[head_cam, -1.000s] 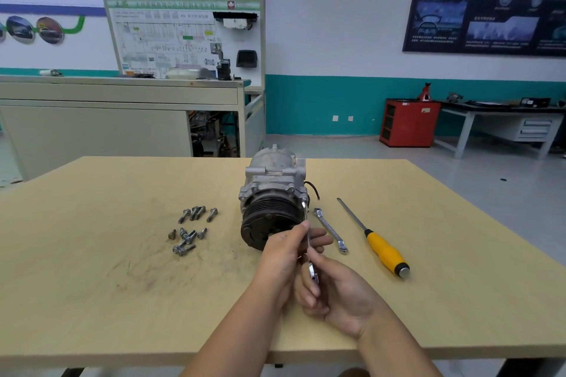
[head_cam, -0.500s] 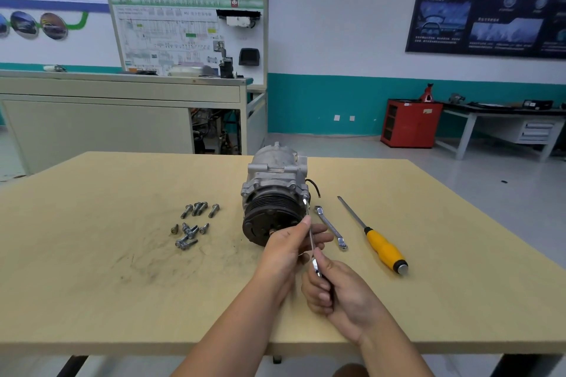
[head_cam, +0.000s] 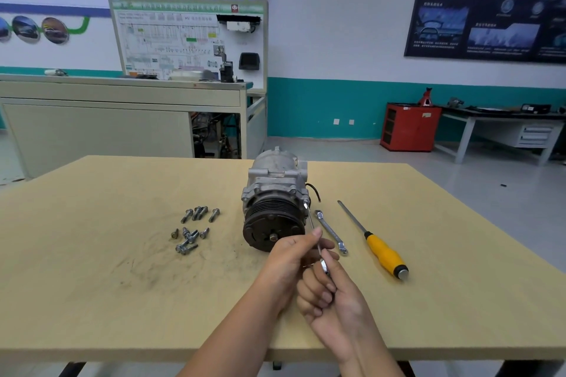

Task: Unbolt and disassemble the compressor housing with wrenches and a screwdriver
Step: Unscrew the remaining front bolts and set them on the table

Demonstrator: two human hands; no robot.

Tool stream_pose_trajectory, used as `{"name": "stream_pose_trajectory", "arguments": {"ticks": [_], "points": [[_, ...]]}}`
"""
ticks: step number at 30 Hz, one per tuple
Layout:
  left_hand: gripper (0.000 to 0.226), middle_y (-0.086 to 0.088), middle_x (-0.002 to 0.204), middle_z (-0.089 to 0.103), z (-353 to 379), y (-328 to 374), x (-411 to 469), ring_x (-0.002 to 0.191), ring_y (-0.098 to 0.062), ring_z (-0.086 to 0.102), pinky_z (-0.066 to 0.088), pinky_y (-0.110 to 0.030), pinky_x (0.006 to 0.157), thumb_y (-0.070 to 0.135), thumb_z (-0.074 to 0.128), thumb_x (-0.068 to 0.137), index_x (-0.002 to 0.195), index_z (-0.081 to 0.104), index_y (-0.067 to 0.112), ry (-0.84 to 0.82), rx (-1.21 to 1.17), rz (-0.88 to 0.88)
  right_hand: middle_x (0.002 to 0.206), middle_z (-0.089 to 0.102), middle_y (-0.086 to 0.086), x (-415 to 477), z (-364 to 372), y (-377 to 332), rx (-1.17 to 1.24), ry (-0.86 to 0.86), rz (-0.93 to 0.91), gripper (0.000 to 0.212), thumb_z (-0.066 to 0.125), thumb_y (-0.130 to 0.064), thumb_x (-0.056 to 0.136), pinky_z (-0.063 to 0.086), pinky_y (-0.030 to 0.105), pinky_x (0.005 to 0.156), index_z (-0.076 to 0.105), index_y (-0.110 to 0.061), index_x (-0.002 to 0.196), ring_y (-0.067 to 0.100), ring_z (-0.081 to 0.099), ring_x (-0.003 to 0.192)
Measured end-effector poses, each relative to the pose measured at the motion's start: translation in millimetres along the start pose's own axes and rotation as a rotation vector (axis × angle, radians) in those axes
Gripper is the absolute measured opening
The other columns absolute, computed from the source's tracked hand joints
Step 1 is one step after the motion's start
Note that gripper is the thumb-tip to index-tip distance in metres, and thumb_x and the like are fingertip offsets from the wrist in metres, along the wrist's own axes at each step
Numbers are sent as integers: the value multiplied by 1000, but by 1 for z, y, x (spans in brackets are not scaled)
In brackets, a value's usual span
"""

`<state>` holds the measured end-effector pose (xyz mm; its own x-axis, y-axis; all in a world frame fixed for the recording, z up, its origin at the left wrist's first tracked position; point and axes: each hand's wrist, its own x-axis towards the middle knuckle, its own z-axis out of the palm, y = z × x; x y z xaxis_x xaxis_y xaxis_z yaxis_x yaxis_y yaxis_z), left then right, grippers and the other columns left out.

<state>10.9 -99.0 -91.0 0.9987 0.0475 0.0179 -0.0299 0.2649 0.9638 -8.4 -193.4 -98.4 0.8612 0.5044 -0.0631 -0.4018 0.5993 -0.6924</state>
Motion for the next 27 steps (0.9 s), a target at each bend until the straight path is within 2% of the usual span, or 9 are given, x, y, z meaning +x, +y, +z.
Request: {"name": "stream_pose_trajectory", "arguments": {"ticks": [4, 6, 7, 9, 13, 17, 21, 23, 27], "points": [[24, -5, 81, 75, 4, 8, -2, 60, -21, 64, 48, -22, 48, 27, 50, 93, 91, 69, 12, 1, 67, -75, 30, 21, -2, 3, 7, 4, 26, 92, -36, 66, 36, -31, 98, 16, 12, 30, 33, -18, 33, 7, 20, 23], [25, -5, 80, 75, 6, 16, 0, 64, -22, 64, 47, -19, 48, 18, 39, 94, 101, 62, 9, -10, 175, -90, 34, 25, -1, 3, 6, 4, 3, 110, -2, 61, 41, -34, 95, 17, 14, 31, 37, -18, 36, 7, 23, 26], [26, -5, 76, 75, 7, 19, 0, 55, -16, 63, 43, -15, 43, 14, 35, 93, 103, 59, 7, -6, 232, -91, 38, 28, 0, 2, 4, 3, -22, 105, 33, 53, 46, -36, 90, 18, 16, 32, 39, -16, 41, 8, 26, 30], [28, -4, 69, 73, 8, 22, 0, 40, -10, 55, 35, -11, 37, 9, 30, 92, 102, 56, 3, 6, 332, -87, 46, 32, 1, -1, 0, 1, -74, 65, 105, 40, 50, -39, 80, 19, 18, 33, 43, -14, 50, 9, 30, 35], [26, -7, 70, 73, 7, 22, -1, 62, -24, 59, 43, -20, 48, 9, 28, 90, 90, 54, 5, 23, 368, -75, 44, 29, 1, -2, 0, -1, -39, 46, 173, 46, 51, -35, 85, 20, 17, 32, 42, -14, 45, 9, 28, 34], [27, -10, 76, 74, 9, 23, 1, 45, -19, 53, 41, -16, 43, 11, 28, 89, 85, 54, 6, 6, 383, -98, 39, 27, 0, -6, 10, -2, 73, 123, 121, 49, 50, -26, 90, 19, 15, 31, 40, -14, 43, 8, 27, 29], [28, -9, 78, 75, 2, 23, 1, 59, -17, 62, 46, -18, 49, 13, 30, 90, 88, 57, 5, -22, 268, -129, 35, 26, -1, -4, 22, 0, -39, 153, 50, 66, 41, -21, 99, 20, 16, 28, 43, -17, 34, 7, 26, 26], [29, -7, 78, 75, -2, 19, 0, 51, -16, 58, 43, -18, 45, 18, 30, 94, 89, 56, 6, -32, 221, -124, 34, 26, -1, -1, 23, 6, -84, 182, 53, 68, 41, -22, 100, 19, 16, 28, 42, -17, 32, 7, 25, 25], [35, -8, 79, 75, -9, 8, 1, 34, -13, 44, 35, -17, 36, 26, 28, 100, 89, 55, 6, -16, 161, -110, 40, 26, 2, 3, 12, 14, -212, 230, 41, 53, 51, -21, 95, 15, 18, 36, 37, -16, 45, 10, 24, 32]]}}
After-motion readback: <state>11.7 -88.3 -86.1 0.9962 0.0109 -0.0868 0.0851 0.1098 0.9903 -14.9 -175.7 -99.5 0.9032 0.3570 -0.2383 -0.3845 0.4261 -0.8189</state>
